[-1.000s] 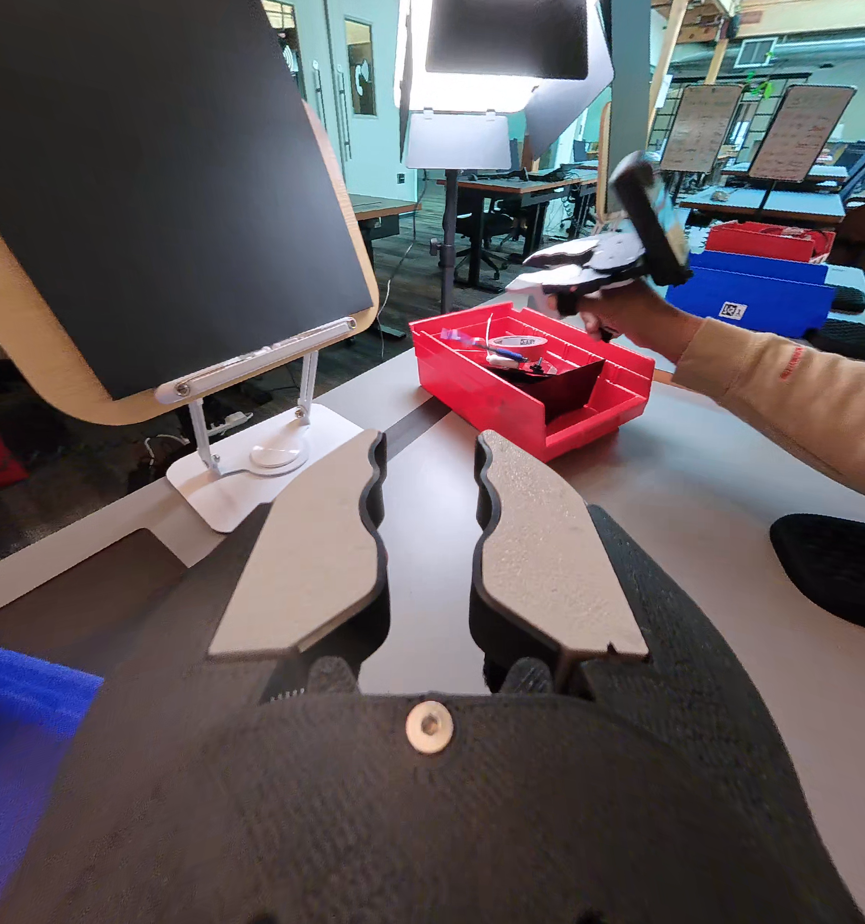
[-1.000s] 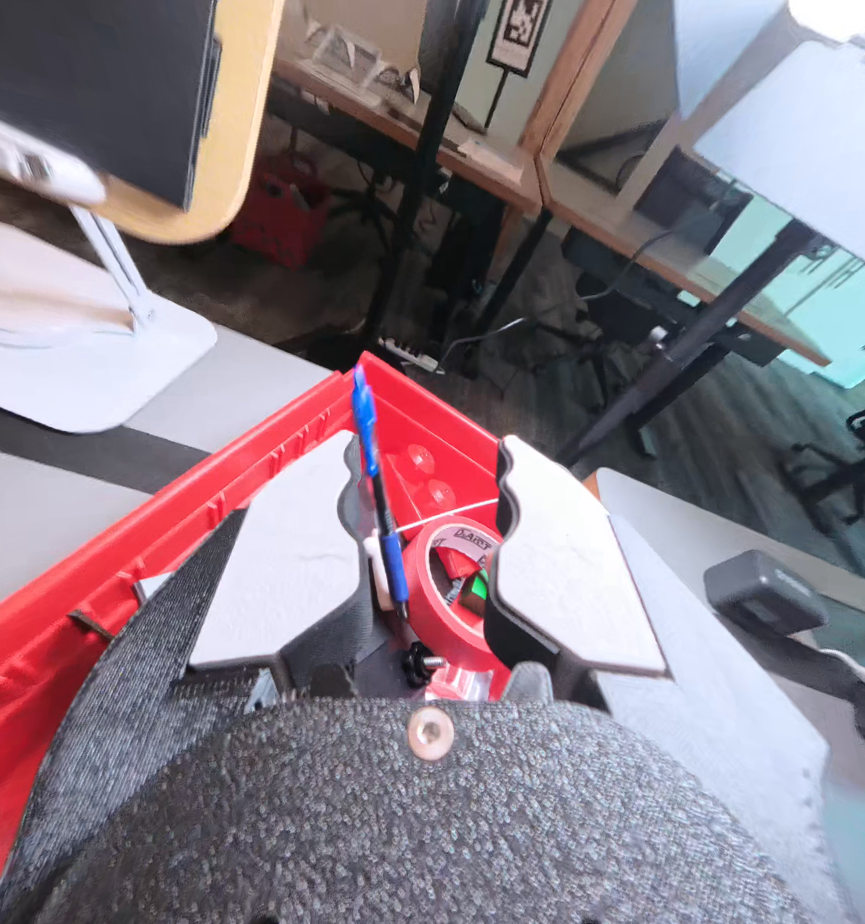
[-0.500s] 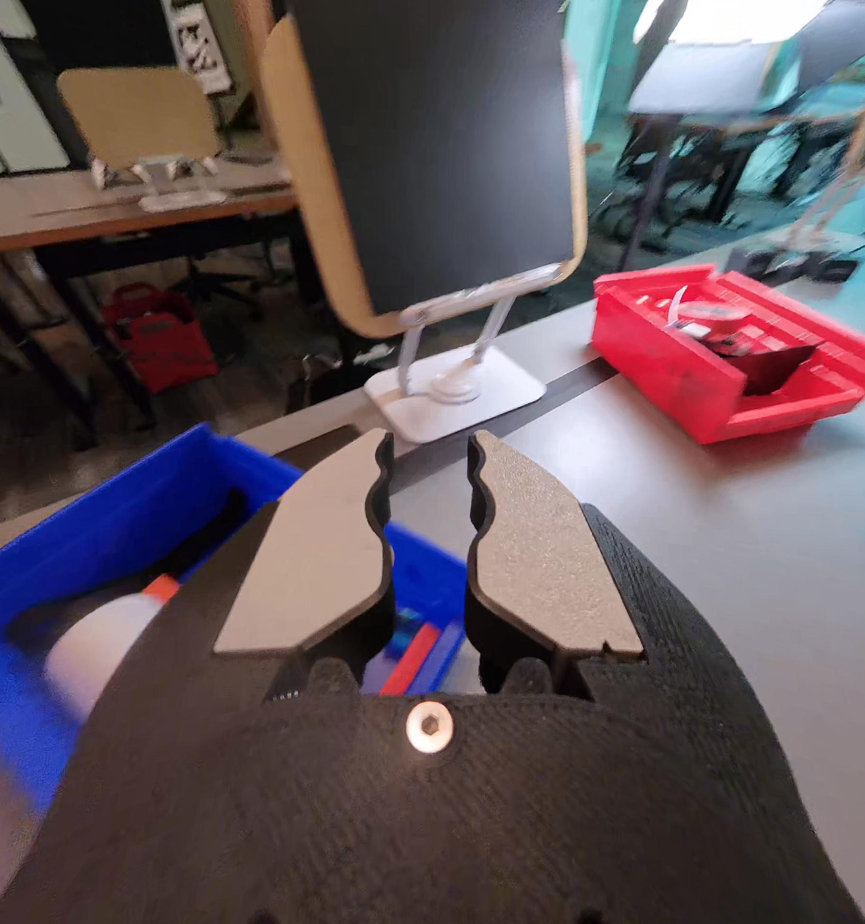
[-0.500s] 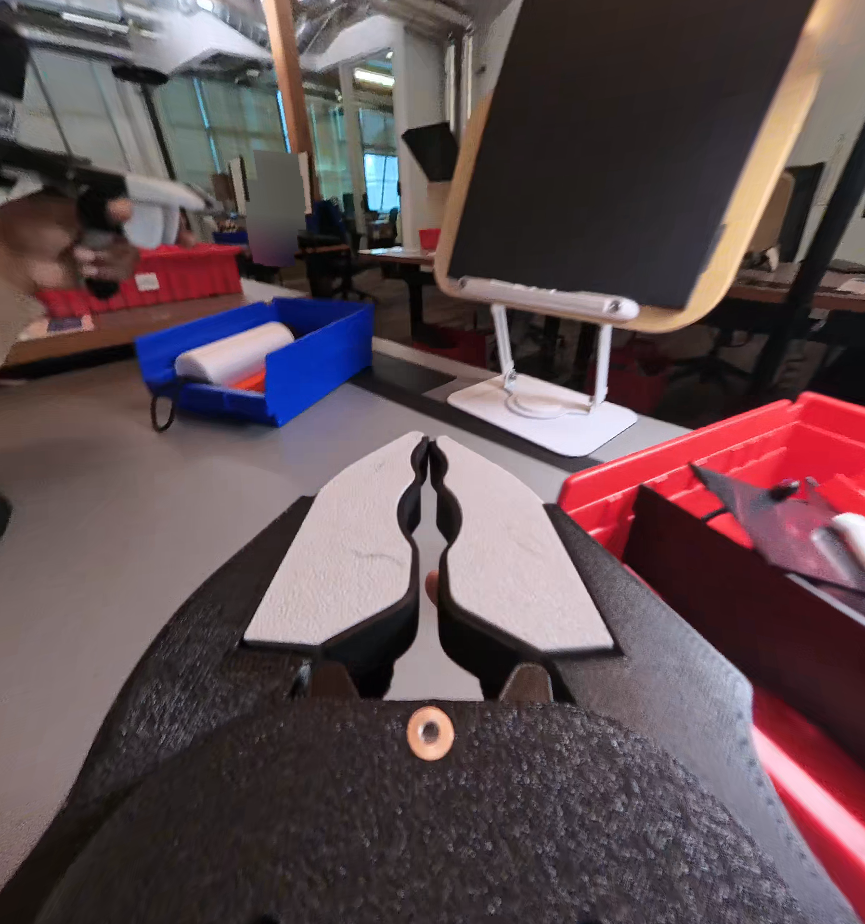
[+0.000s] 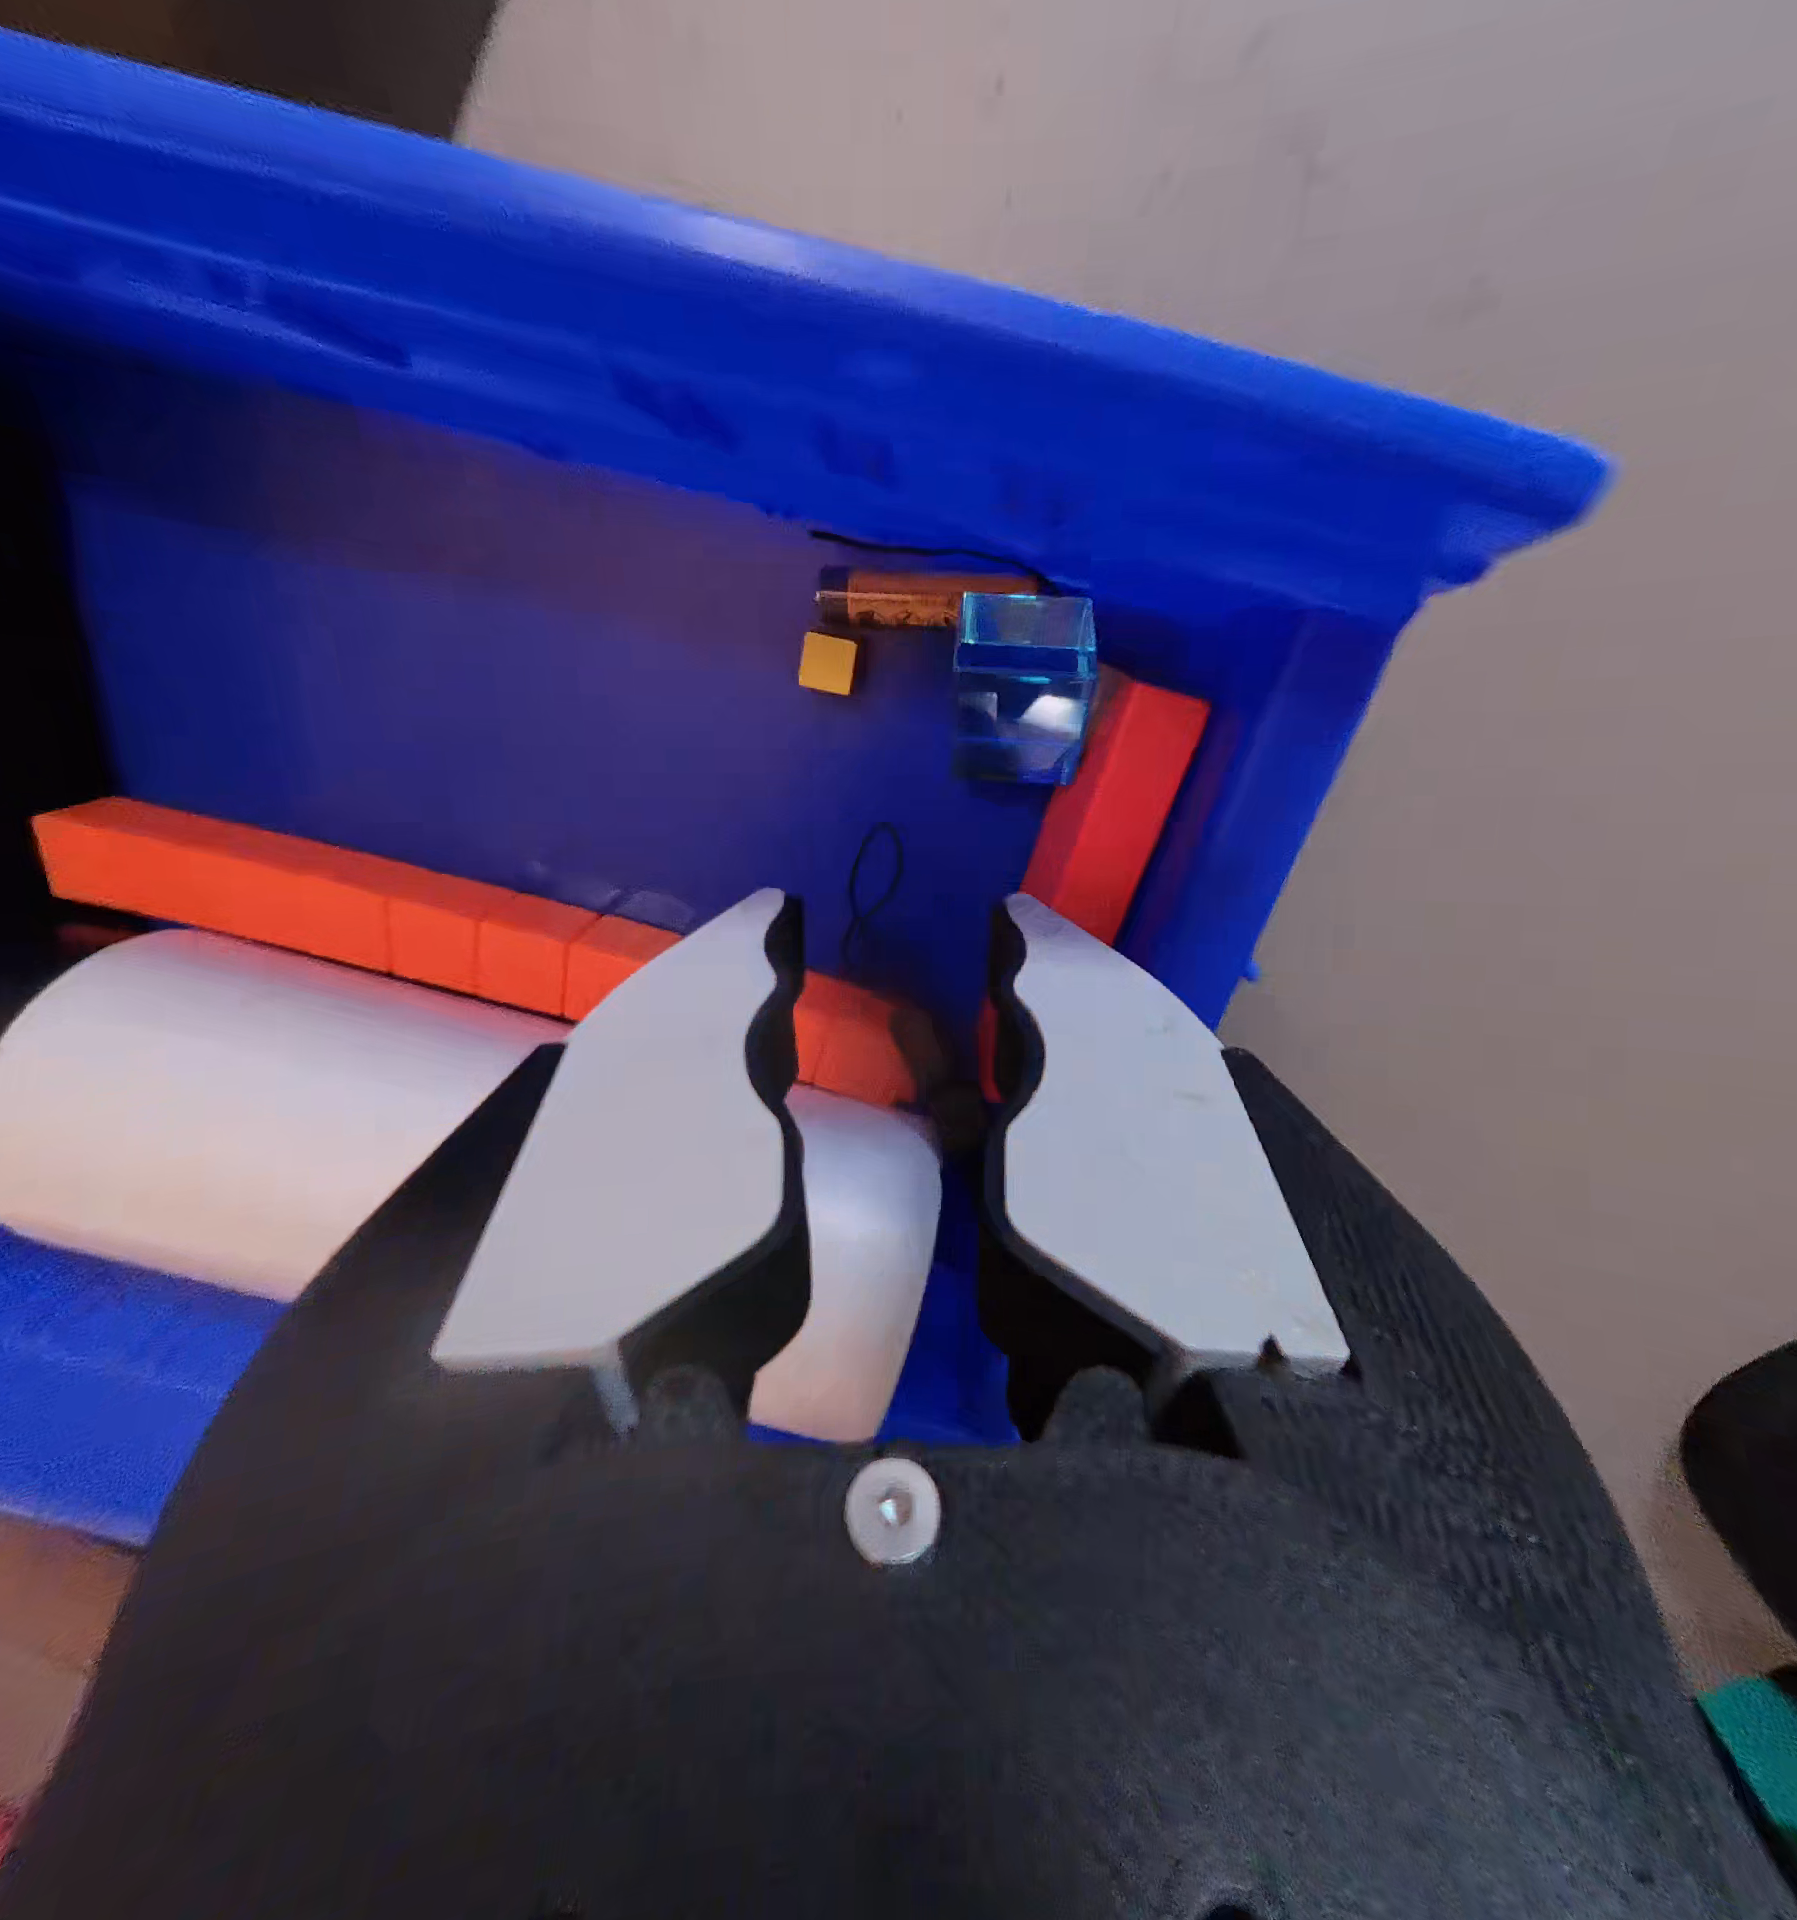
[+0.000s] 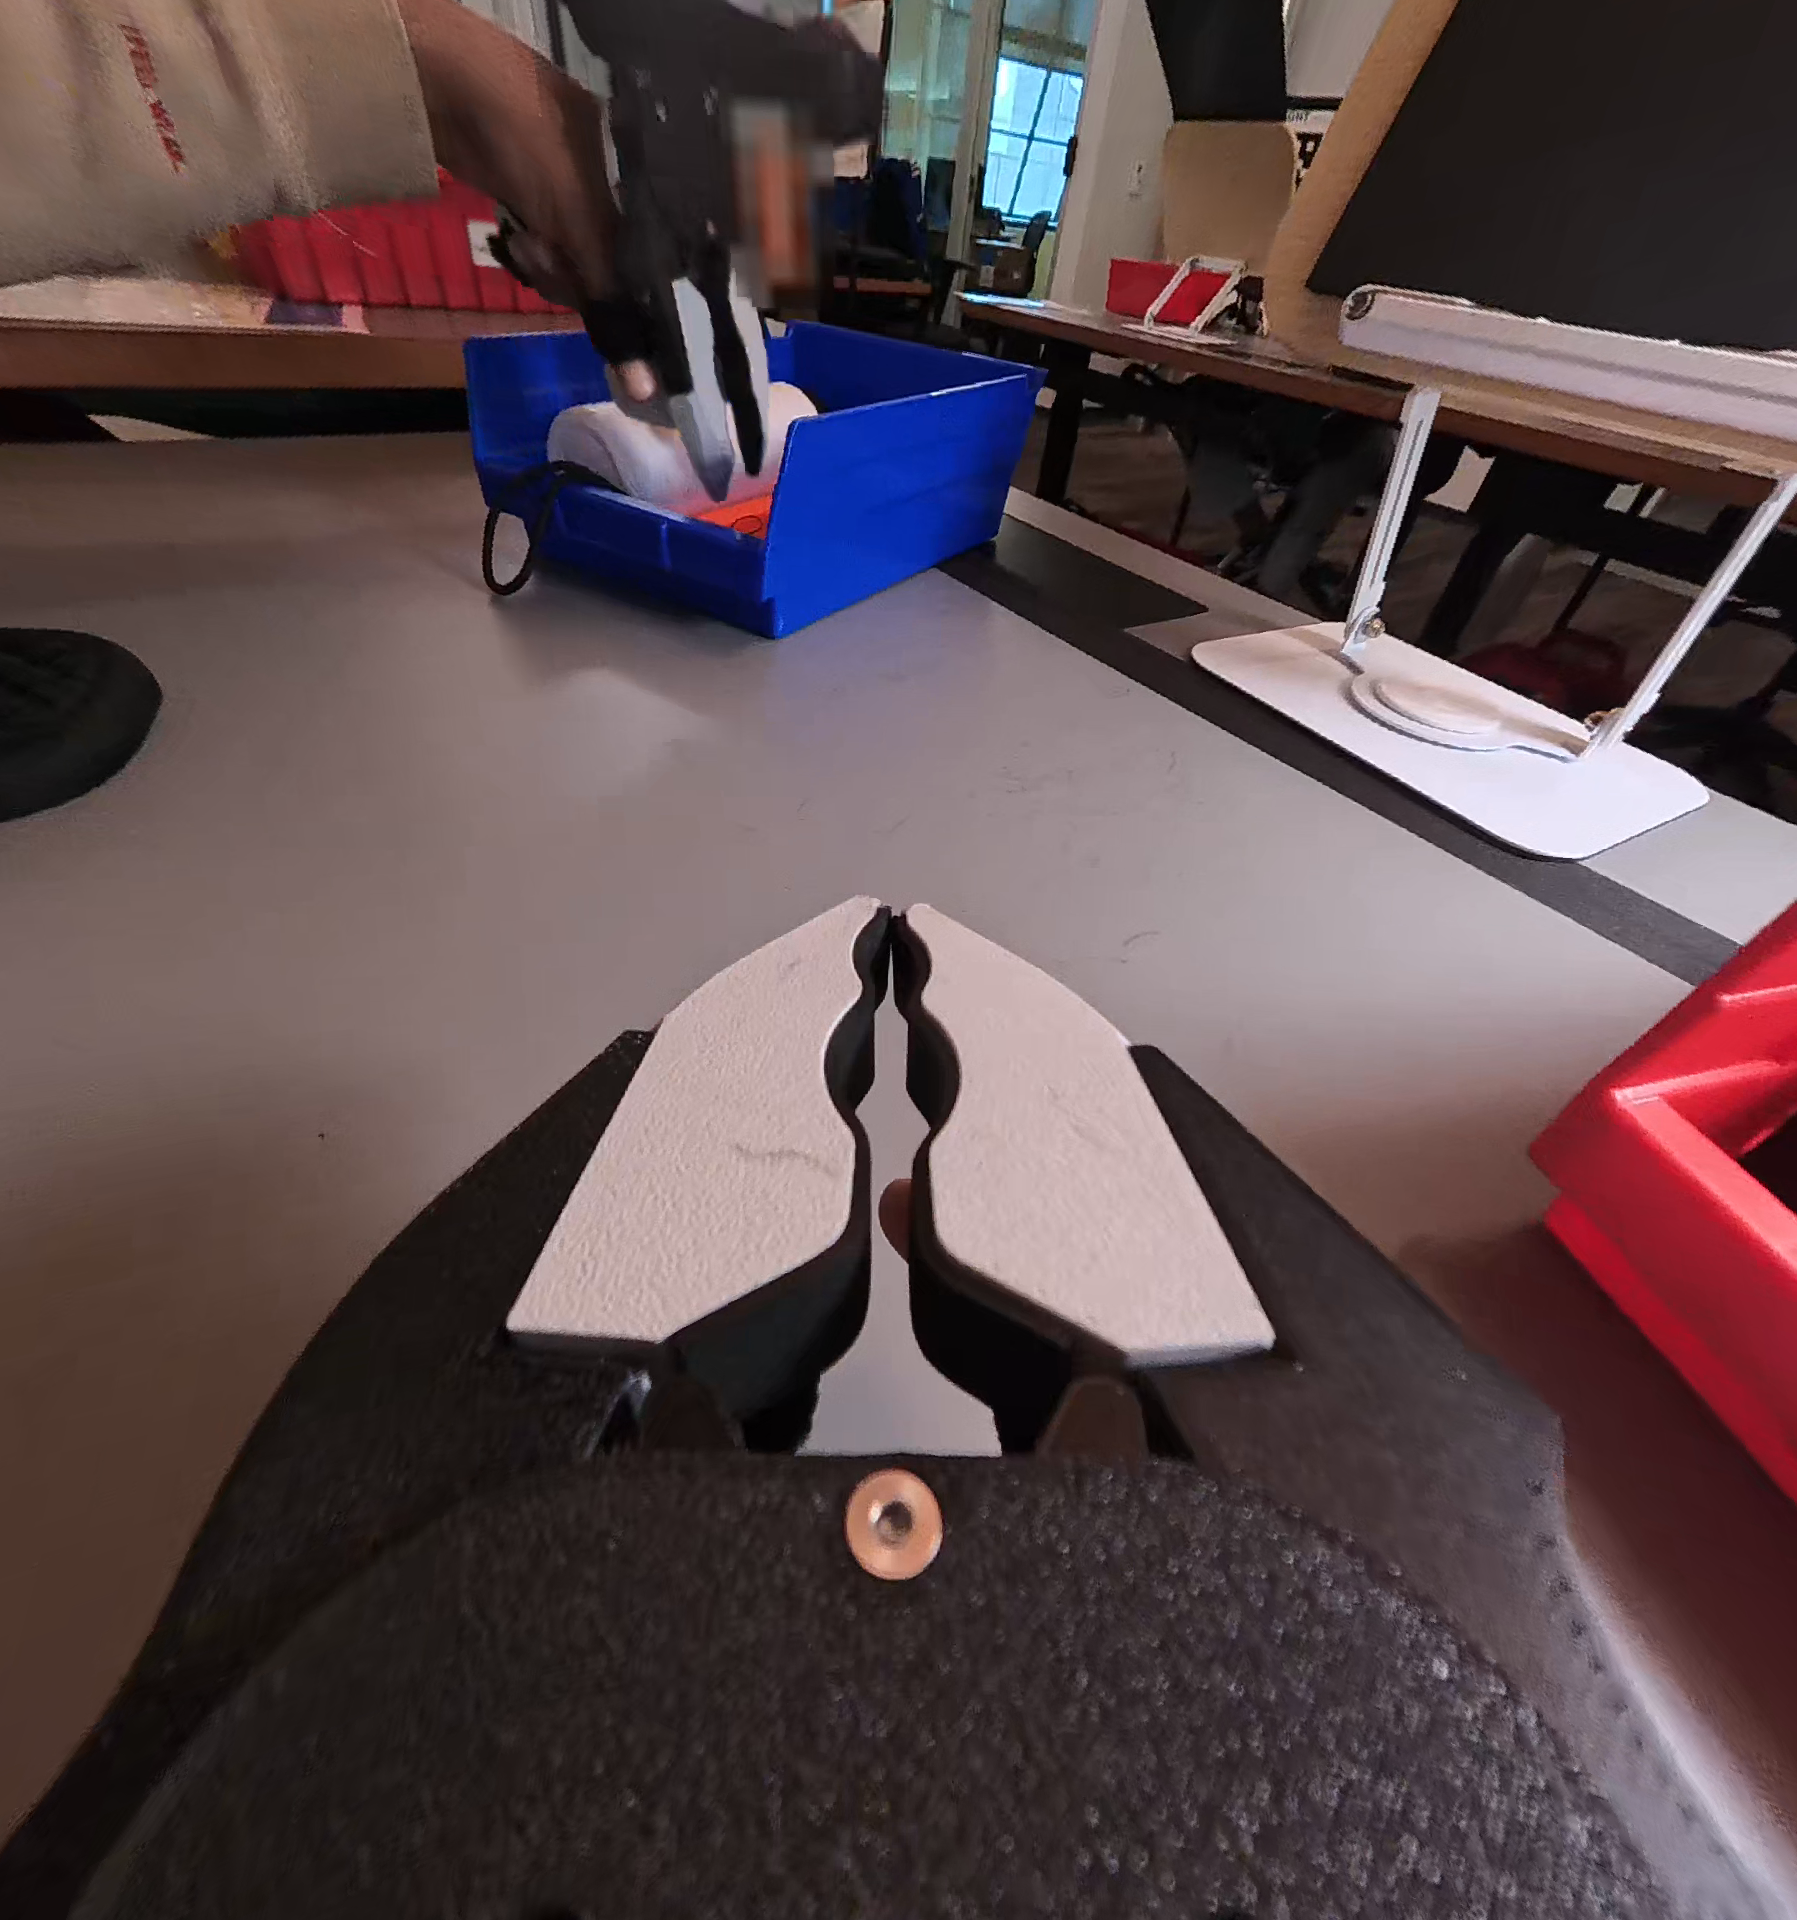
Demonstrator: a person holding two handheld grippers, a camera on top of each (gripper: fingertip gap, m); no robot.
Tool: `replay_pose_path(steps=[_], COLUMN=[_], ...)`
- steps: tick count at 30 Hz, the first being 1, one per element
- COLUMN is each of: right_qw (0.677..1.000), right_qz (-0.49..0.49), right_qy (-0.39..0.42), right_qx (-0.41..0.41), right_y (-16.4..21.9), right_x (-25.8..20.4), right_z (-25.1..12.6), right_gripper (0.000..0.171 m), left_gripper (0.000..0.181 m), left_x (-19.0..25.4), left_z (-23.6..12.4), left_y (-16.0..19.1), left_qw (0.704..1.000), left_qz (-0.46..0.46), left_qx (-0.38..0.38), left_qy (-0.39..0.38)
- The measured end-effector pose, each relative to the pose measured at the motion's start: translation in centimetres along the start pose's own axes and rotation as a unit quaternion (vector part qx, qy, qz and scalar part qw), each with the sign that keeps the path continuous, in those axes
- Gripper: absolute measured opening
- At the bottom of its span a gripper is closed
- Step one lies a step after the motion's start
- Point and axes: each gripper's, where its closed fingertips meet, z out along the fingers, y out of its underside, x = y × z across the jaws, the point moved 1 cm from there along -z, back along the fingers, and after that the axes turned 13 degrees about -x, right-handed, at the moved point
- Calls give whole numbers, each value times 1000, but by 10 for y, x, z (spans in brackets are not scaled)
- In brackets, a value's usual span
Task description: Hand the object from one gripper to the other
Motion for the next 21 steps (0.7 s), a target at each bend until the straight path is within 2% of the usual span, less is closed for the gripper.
replay_pose_path(steps=[1,4,6,8,11,13,16,18,21], right_qw=[1000,1000,999,999,999,999,999,999,996], right_qz=[2,16,29,38,34,27,12,-1,-40], right_qy=[4,11,14,16,16,18,23,12,6], right_qx=[2,11,13,15,18,19,34,47,78], right_y=[0,-1,0,0,-1,-4,-24,-50,-107], right_x=[2,11,17,20,20,19,20,15,2], right_z=[-2,-7,-8,-9,-9,-8,-8,-9,-11], right_gripper=[0,0,0,0,0,0,0,1,11], left_gripper=[30,1,1,1,1,1,1,1,1], left_x=[-1,-3,-17,-25,-19,0,51,93,151], left_z=[7,23,13,-21,-97,-151,-218,-245,-260], left_y=[-1,0,-1,-8,-16,-20,-28,-36,-54], left_qw=[1000,998,997,997,988,973,939,915,882], left_qz=[6,22,10,-20,-28,-14,27,57,96], left_qx=[-19,-62,-59,5,124,204,327,393,462], left_qy=[-1,-8,-54,-69,-93,-106,-99,-69,-24])
